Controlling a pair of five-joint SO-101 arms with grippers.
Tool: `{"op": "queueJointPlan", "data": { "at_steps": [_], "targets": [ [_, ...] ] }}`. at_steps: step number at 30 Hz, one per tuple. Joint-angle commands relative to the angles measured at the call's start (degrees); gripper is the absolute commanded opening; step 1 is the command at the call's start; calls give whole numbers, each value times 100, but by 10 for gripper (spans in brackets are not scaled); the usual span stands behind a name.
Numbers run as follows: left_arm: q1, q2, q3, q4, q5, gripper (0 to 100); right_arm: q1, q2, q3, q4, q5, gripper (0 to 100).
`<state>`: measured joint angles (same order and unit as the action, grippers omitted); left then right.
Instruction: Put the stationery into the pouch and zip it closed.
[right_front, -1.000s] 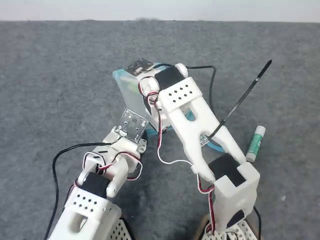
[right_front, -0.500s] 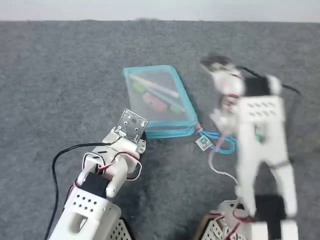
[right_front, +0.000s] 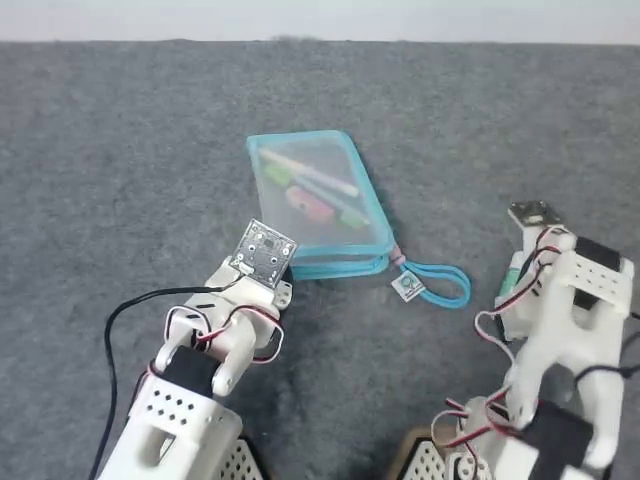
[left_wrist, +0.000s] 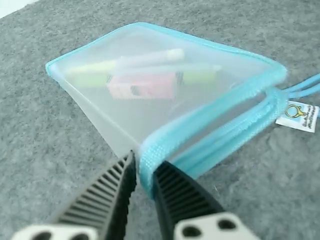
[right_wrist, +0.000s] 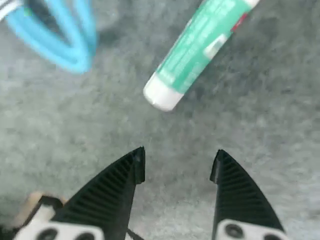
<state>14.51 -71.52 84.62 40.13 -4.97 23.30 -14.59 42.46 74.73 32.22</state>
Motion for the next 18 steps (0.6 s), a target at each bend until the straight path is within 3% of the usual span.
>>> {"op": "queueJointPlan", "data": {
  "at_steps": [1,8,18],
  "targets": [
    [-53,0,-48,-123,44,11,22,365,-9,-505,-334,221],
    [-281,0,-57,-141,44,11,-48,1059,-26,-1130,-510,208],
    [-281,0,-66,-141,44,11,268,1059,-369,-1147,-457,2]
  ]
}}
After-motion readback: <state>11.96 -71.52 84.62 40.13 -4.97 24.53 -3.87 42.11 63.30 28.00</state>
